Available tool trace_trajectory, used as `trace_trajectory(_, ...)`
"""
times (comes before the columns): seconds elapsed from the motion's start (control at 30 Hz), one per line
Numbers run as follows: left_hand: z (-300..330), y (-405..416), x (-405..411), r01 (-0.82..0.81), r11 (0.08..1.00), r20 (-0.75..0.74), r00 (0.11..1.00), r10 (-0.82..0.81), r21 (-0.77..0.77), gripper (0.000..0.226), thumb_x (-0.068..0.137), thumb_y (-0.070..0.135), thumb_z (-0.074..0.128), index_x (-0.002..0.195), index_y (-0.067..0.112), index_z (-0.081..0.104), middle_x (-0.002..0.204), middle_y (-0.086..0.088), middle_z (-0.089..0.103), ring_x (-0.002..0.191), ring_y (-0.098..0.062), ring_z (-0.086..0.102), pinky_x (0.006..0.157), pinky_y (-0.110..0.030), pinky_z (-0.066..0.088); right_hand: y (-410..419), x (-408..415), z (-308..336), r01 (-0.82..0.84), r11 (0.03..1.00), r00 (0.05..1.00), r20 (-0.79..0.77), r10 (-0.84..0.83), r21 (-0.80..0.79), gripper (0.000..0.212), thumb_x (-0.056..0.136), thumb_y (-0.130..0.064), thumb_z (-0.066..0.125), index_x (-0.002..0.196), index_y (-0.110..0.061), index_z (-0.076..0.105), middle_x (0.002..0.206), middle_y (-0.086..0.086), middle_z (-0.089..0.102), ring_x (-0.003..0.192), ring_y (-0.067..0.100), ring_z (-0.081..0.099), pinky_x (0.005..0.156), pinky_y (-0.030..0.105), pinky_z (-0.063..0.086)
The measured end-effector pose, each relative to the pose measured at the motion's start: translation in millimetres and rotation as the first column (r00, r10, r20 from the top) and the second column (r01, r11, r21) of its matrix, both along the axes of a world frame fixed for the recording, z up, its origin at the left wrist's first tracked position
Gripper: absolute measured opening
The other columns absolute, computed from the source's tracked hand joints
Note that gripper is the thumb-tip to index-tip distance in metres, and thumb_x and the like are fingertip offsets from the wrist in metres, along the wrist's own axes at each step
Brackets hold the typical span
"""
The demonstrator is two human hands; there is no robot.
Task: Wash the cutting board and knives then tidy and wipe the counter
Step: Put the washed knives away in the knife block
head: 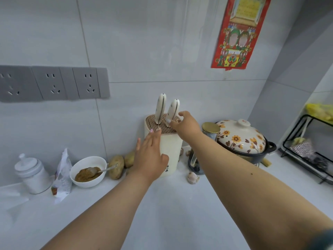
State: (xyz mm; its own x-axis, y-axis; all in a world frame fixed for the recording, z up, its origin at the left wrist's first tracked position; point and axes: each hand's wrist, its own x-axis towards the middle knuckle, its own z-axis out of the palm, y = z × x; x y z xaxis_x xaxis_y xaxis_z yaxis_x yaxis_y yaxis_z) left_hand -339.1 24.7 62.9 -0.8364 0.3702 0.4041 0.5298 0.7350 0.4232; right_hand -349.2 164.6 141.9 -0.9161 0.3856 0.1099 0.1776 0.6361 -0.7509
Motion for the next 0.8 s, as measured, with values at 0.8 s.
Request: trace_trajectory(0.8, -5, 250, 261, 0.556, 0.823, 0.241, 0.787, -0.567, 0.122, 0.044, 0.086, 0.018, 0.054, 0.129, 0.022, 0.044, 0.132, 0.005, 0.038, 0.107, -0.01, 0.052, 0.087, -0.025, 0.045, 241, 368, -55, 0.65, 0.673, 0.695, -0.081, -0.714, -0.352, 0.016, 0.092, -0.036, 0.057, 0.1, -0.022, 0.054, 0.089, 0.005, 0.065, 0.083, 0.025, 0.066, 0.069, 0.036, 0.052)
